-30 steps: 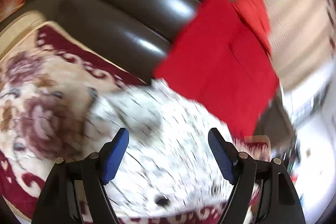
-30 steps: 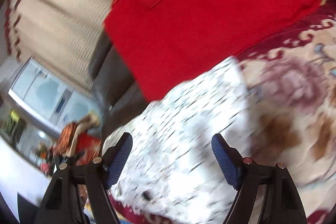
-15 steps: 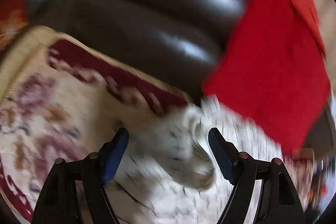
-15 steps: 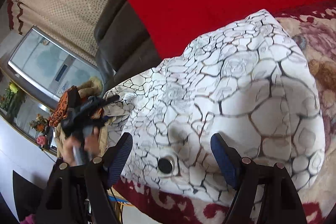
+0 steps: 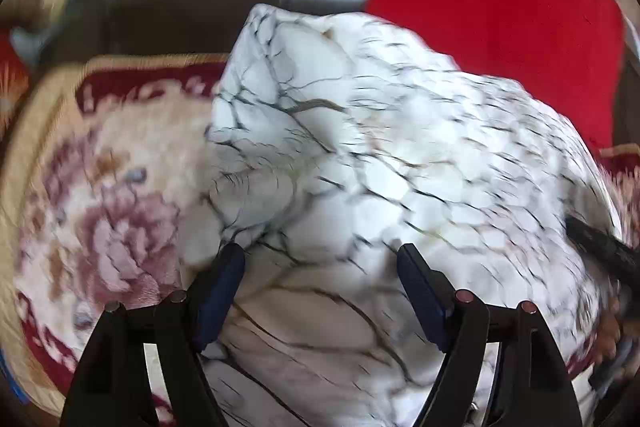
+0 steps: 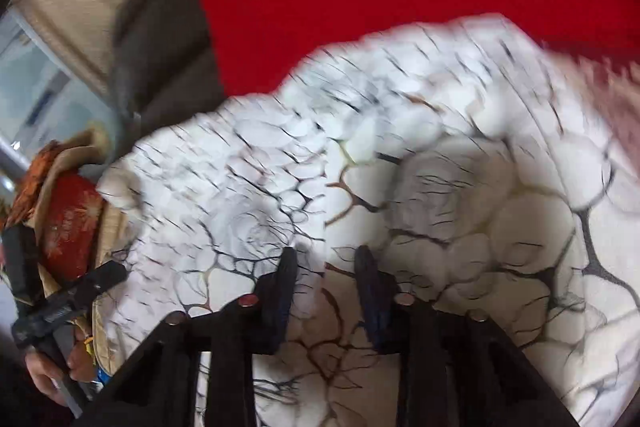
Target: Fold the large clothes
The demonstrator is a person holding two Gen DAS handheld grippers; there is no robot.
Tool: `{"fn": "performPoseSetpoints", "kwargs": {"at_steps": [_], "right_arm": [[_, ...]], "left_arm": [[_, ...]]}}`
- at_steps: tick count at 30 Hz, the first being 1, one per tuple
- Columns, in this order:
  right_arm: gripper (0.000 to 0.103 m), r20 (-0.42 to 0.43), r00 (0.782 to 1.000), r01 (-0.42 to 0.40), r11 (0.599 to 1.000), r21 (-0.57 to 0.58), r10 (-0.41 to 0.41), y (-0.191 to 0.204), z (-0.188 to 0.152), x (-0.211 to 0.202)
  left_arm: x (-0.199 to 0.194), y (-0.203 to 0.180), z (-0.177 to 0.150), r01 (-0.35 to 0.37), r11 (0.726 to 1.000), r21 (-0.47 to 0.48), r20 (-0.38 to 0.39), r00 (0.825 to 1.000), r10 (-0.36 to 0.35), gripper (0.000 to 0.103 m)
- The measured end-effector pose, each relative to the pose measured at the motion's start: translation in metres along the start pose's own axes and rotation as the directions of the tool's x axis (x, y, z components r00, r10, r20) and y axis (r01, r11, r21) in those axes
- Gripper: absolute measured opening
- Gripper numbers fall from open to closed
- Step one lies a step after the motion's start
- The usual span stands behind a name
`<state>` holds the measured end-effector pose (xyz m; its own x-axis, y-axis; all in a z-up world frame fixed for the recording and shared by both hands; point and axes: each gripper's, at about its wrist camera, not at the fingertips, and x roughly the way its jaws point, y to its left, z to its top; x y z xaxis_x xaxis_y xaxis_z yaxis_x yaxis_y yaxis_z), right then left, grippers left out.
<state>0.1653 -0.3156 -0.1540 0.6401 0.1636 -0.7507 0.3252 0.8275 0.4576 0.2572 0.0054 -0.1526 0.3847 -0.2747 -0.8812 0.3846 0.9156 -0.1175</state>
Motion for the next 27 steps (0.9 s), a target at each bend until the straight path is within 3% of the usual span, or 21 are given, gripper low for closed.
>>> {"fn": "performPoseSetpoints", "kwargs": {"at_steps": [3,6,8,10,11,13,15,18,23,24,25,27], "right_arm": [[0.026,0.018,0.999,-0.03,1.0,-0.005,0.03,-0.001,0.006,-0.022],[0.029,0.116,0.992,-0.043,0.999,-0.017,0.045,-0.008,0.024,-0.047],[0.029,0.16,0.987,-0.009,1.0,0.001,0.009,-0.017,0.035,-0.053],[0.029,0.148,0.987,0.05,0.998,0.048,-0.057,-0.033,0.043,-0.044],[0.029,0.132,0.987,0.081,0.994,0.074,-0.09,-0.043,0.045,-0.036],[0.029,0.054,0.994,0.084,0.991,0.106,-0.09,-0.063,0.044,-0.017],[0.029,0.061,0.996,0.061,0.991,0.116,-0.069,-0.068,0.044,-0.02],[0.029,0.058,0.996,0.053,0.991,0.12,-0.061,-0.067,0.042,-0.037],[0.036,0.071,0.995,-0.071,0.993,0.097,0.064,-0.037,0.024,-0.068],[0.045,0.076,0.994,-0.089,0.994,0.067,0.084,-0.026,0.021,-0.073],[0.064,0.077,0.992,-0.102,0.994,0.03,0.1,-0.011,0.018,-0.076],[0.069,0.072,0.988,-0.132,0.991,-0.024,0.133,0.017,0.016,-0.078]], "left_arm": [[0.001,0.032,0.025,0.064,0.986,-0.152,0.006,0.998,-0.064,0.079],[-0.005,0.046,0.053,0.095,0.975,-0.202,0.053,0.995,-0.086,0.079],[0.005,0.05,0.067,0.04,0.977,-0.21,0.037,0.999,-0.033,0.079],[0.029,0.057,0.075,-0.062,0.976,-0.208,-0.037,0.998,0.055,0.079],[0.04,0.061,0.075,-0.068,0.972,-0.225,-0.069,0.996,0.054,0.079],[0.047,0.068,0.064,-0.028,0.958,-0.284,-0.086,0.996,0.003,0.079],[0.038,0.067,0.053,-0.001,0.957,-0.291,-0.056,0.998,-0.016,0.079],[0.007,0.066,0.038,0.0,0.971,-0.238,0.018,1.0,0.004,0.079],[-0.067,0.049,-0.011,0.072,0.988,-0.138,0.135,0.989,-0.053,0.079],[-0.076,0.044,-0.016,0.08,0.988,-0.131,0.152,0.987,-0.06,0.079],[-0.095,0.043,-0.025,0.095,0.988,-0.119,0.168,0.983,-0.075,0.08],[-0.111,0.039,-0.047,0.112,0.986,-0.124,0.186,0.979,-0.088,0.086]]}}
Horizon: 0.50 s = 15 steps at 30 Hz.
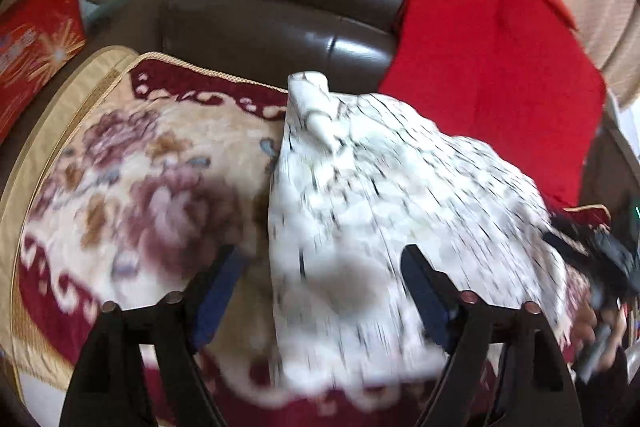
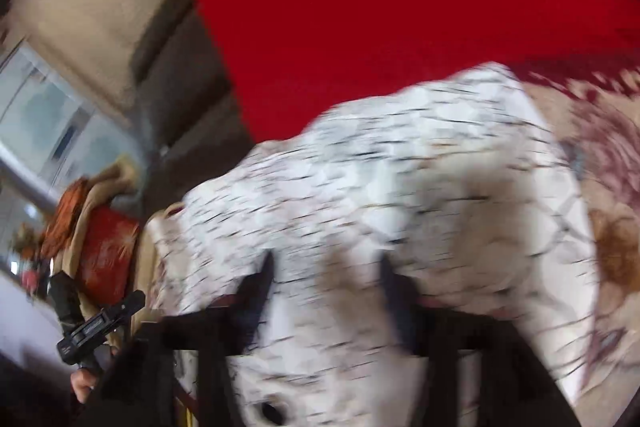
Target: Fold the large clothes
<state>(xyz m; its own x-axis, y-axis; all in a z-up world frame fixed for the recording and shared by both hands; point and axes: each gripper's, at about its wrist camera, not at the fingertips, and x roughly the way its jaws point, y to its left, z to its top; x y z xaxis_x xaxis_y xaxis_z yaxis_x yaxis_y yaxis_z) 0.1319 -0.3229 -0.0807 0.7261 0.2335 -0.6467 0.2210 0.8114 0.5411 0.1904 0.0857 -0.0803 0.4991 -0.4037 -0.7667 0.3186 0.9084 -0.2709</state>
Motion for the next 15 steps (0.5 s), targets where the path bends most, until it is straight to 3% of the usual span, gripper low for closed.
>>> {"fn": "performPoseSetpoints", "kwargs": {"at_steps": [5,7,9,12,13,15], "right_arm": [[0.065,-0.022,1.0,-0.023,0.994,-0.11,0.02,0.062,-0.009,0.038],[0.047,-0.051,0.999,-0.015,0.99,-0.14,0.008,0.077,-0.012,0.055],[0.044,-0.115,0.993,-0.005,0.993,-0.119,-0.009,0.08,-0.014,0.078],[0.037,-0.191,0.97,0.13,0.986,-0.104,-0.148,0.068,-0.018,0.125],[0.037,-0.241,0.959,0.137,0.988,-0.065,-0.149,0.058,-0.019,0.138],[0.036,-0.238,0.964,0.118,0.993,-0.023,-0.121,0.052,-0.014,0.138]], "left_arm": [[-0.009,0.007,-0.055,0.124,0.983,-0.136,-0.026,0.991,-0.129,0.087],[0.0,0.016,-0.068,0.144,0.963,-0.229,-0.02,0.988,-0.153,0.087],[0.019,0.03,-0.073,0.139,0.943,-0.303,-0.012,0.989,-0.149,0.087],[0.04,0.035,-0.074,0.163,0.915,-0.369,-0.022,0.983,-0.184,0.087],[0.045,0.036,-0.073,0.172,0.91,-0.378,-0.009,0.982,-0.189,0.087],[0.053,0.036,-0.066,0.166,0.906,-0.389,0.011,0.984,-0.176,0.087]]}}
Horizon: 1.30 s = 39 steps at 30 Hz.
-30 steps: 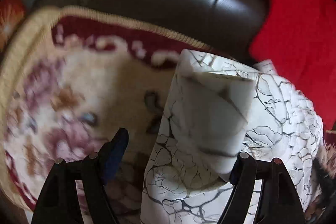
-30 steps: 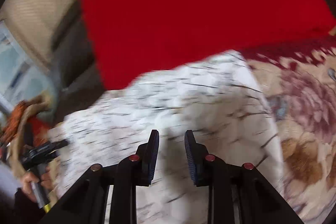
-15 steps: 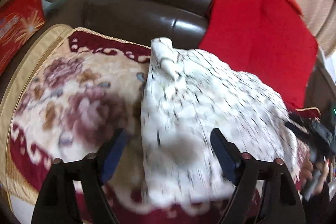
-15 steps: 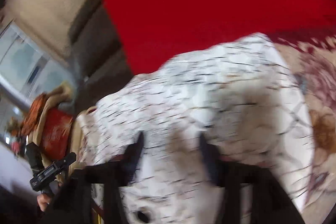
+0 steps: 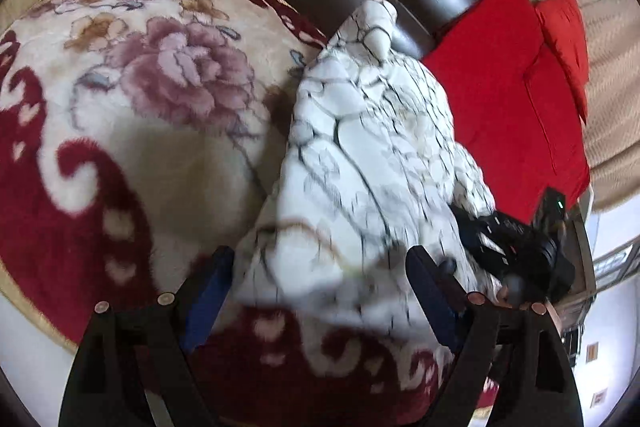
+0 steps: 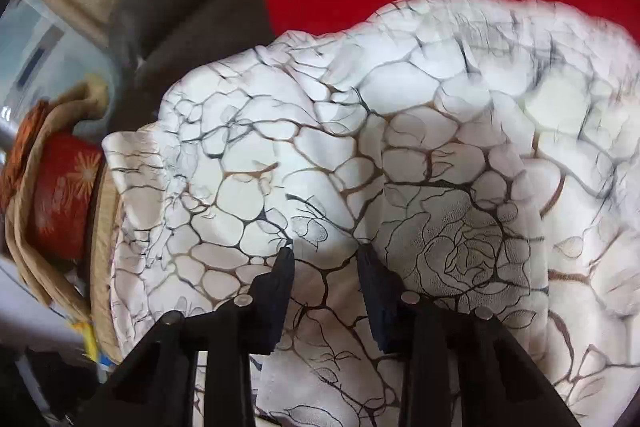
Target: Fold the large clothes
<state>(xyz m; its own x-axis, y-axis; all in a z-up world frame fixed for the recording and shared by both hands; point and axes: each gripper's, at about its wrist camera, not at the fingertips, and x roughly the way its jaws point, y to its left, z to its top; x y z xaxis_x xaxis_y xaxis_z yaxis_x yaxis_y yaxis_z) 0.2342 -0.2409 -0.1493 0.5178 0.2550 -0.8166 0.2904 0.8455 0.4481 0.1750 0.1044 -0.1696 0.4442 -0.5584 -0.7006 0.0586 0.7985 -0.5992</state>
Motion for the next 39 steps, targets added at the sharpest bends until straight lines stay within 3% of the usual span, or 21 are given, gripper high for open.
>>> {"fn": "performPoseSetpoints", "kwargs": {"at_steps": [3,5,7,13,14,15,16,17,19,20,21,23,25,28,29,30,32,37,38,39], "right_arm": [[0.036,-0.014,1.0,-0.001,1.0,-0.021,0.001,0.0,0.003,0.001],[0.036,-0.008,1.0,-0.008,0.999,-0.046,0.008,0.0,0.004,0.002],[0.037,0.004,1.0,-0.008,0.998,-0.059,0.008,0.0,0.002,0.002],[0.037,0.022,0.999,-0.024,0.998,-0.066,0.026,-0.001,-0.007,-0.001],[0.037,0.023,0.999,-0.045,0.998,-0.053,0.046,-0.004,-0.006,-0.002],[0.037,0.023,0.997,-0.072,0.997,-0.034,0.073,-0.009,-0.006,-0.002],[0.036,0.024,0.994,-0.107,0.994,-0.004,0.107,-0.015,-0.006,-0.005],[0.036,0.029,0.991,-0.129,0.992,0.014,0.128,-0.018,-0.006,-0.007],[0.036,0.041,0.983,-0.182,0.982,0.042,0.18,-0.024,-0.007,-0.017],[0.036,0.056,0.979,-0.199,0.979,0.044,0.196,-0.026,-0.008,-0.023],[0.036,0.07,0.977,-0.204,0.978,0.041,0.201,-0.028,-0.009,-0.029],[0.039,0.114,0.973,-0.206,0.979,0.011,0.203,-0.028,-0.011,-0.044],[0.039,0.143,0.97,-0.197,0.98,-0.008,0.196,-0.028,-0.009,-0.054],[0.039,0.144,0.972,-0.187,0.982,-0.007,0.186,-0.029,-0.004,-0.055],[0.039,0.137,0.977,-0.164,0.986,-0.01,0.163,-0.029,-0.002,-0.052],[0.039,0.125,0.982,-0.138,0.99,-0.009,0.138,-0.028,0.001,-0.048],[0.036,0.033,0.996,-0.079,0.996,0.029,0.078,-0.039,0.007,-0.023],[0.035,0.045,0.983,-0.183,0.975,0.122,0.179,-0.058,0.009,-0.03],[0.035,0.065,0.977,-0.208,0.97,0.125,0.201,-0.061,0.008,-0.037],[0.037,0.079,0.974,-0.221,0.967,0.124,0.212,-0.065,0.007,-0.044]], "left_arm": [[0.01,-0.002,0.019,0.041,0.999,0.012,0.0,0.999,-0.041,0.088],[0.031,0.0,0.032,0.124,0.992,-0.02,-0.136,0.983,-0.125,0.091],[0.049,0.004,0.039,0.123,0.99,-0.075,-0.213,0.968,-0.136,0.09],[0.056,-0.016,0.05,0.276,0.958,-0.072,-0.202,0.937,-0.285,0.091],[0.057,-0.021,0.051,0.277,0.96,-0.048,-0.199,0.939,-0.281,0.078],[0.06,-0.026,0.051,0.262,0.965,-0.018,-0.204,0.944,-0.26,0.052],[0.063,-0.029,0.051,0.246,0.969,0.006,-0.213,0.947,-0.239,0.042],[0.064,-0.03,0.051,0.241,0.97,0.016,-0.216,0.948,-0.232,0.04],[0.066,-0.032,0.052,0.242,0.97,0.022,-0.218,0.948,-0.232,0.04],[0.067,-0.032,0.052,0.242,0.97,0.019,-0.223,0.947,-0.232,0.045],[0.069,-0.032,0.053,0.24,0.971,0.008,-0.228,0.946,-0.232,0.066],[0.076,-0.028,0.055,0.251,0.966,-0.063,-0.231,0.938,-0.259,0.094],[0.084,-0.028,0.055,0.258,0.962,-0.09,-0.221,0.936,-0.272,0.093],[0.088,-0.045,0.051,0.258,0.966,-0.01,-0.21,0.944,-0.255,0.09],[0.088,-0.052,0.05,0.244,0.969,0.031,-0.205,0.951,-0.233,0.075],[0.089,-0.058,0.049,0.216,0.973,0.077,-0.203,0.959,-0.197,0.049],[0.092,-0.069,0.048,0.166,0.974,0.155,-0.202,0.97,-0.134,0.034],[0.085,-0.08,0.048,0.158,0.969,0.191,-0.177,0.976,-0.124,0.031],[0.085,-0.084,0.048,0.152,0.968,0.198,-0.17,0.978,-0.119,0.035],[0.085,-0.086,0.049,0.151,0.97,0.192,-0.17,0.978,-0.119,0.05]]}}
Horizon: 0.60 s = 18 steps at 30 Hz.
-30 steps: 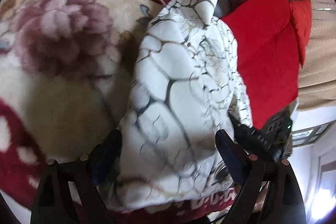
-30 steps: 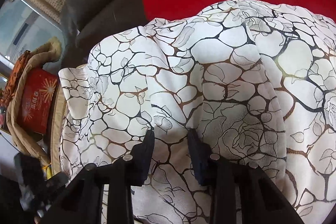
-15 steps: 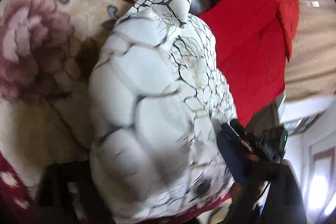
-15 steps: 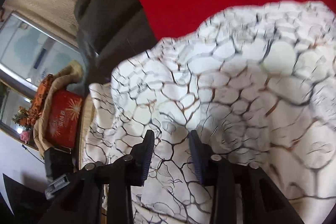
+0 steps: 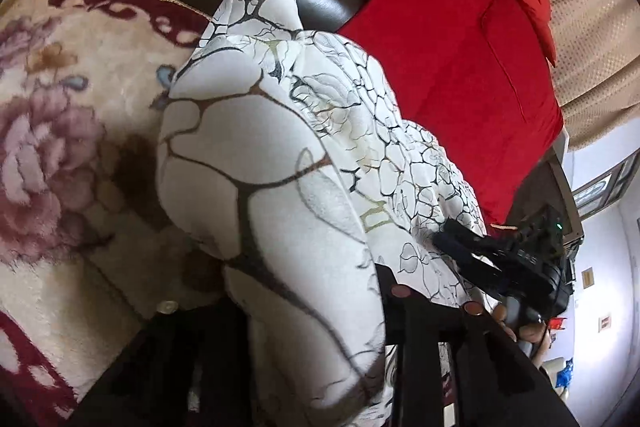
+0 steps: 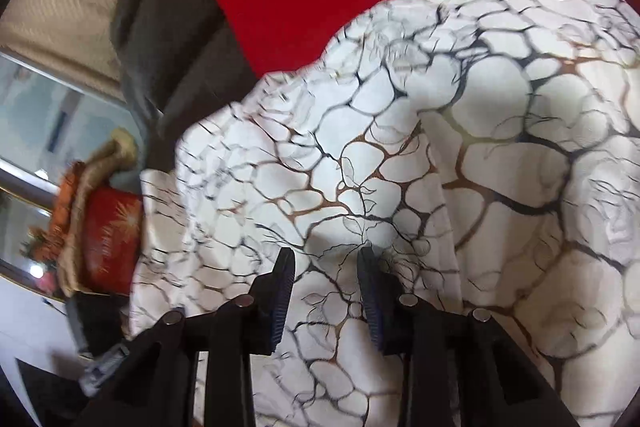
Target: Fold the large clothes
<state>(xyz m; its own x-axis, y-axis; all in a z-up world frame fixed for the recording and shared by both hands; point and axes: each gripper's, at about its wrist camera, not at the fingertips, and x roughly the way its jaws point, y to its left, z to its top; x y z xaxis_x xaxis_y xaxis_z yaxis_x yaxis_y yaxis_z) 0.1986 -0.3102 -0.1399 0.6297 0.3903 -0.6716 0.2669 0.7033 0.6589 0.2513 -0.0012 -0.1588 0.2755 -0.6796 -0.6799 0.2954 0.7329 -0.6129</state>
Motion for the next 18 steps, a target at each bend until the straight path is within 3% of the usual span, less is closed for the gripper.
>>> {"fn": "performPoseSetpoints", "kwargs": {"at_steps": [2,4,5,8,10,12,13,15,18], "right_arm": [[0.039,0.057,0.998,-0.018,1.0,0.009,0.017,-0.007,0.0,-0.023],[0.038,0.127,0.991,-0.034,0.999,0.021,0.031,-0.014,-0.001,-0.049],[0.038,0.175,0.984,-0.041,0.999,0.022,0.036,-0.02,-0.002,-0.066],[0.038,0.29,0.956,0.036,0.999,0.037,-0.045,-0.04,-0.001,-0.105],[0.038,0.291,0.952,0.078,0.995,0.057,-0.091,-0.057,0.0,-0.112],[0.037,0.169,0.973,0.142,0.984,0.111,-0.16,-0.085,0.002,-0.096],[0.036,0.143,0.979,0.129,0.984,0.123,-0.147,-0.094,0.001,-0.095],[0.036,0.175,0.98,0.066,0.989,0.134,-0.09,-0.1,-0.002,-0.108],[0.037,0.212,0.977,-0.009,0.989,0.15,-0.024,-0.104,-0.007,-0.13]], "left_arm": [[0.003,-0.001,0.0,0.029,0.999,-0.033,0.009,1.0,-0.029,0.054],[0.006,-0.007,0.001,0.005,1.0,-0.021,0.027,1.0,-0.004,0.041],[0.004,-0.013,0.001,-0.026,1.0,0.009,0.045,0.999,0.026,0.027],[-0.019,-0.024,-0.004,-0.042,0.998,0.054,0.085,0.996,0.038,0.021],[-0.025,-0.041,-0.004,-0.066,0.992,0.108,0.111,0.992,0.054,0.019],[-0.03,-0.068,-0.005,-0.094,0.981,0.172,0.135,0.988,0.071,0.019],[-0.032,-0.078,-0.005,-0.098,0.976,0.196,0.14,0.988,0.071,0.019],[-0.035,-0.106,-0.008,-0.113,0.959,0.261,0.145,0.986,0.077,0.018],[-0.03,-0.158,-0.016,-0.15,0.912,0.382,0.141,0.985,0.103,0.018]]}}
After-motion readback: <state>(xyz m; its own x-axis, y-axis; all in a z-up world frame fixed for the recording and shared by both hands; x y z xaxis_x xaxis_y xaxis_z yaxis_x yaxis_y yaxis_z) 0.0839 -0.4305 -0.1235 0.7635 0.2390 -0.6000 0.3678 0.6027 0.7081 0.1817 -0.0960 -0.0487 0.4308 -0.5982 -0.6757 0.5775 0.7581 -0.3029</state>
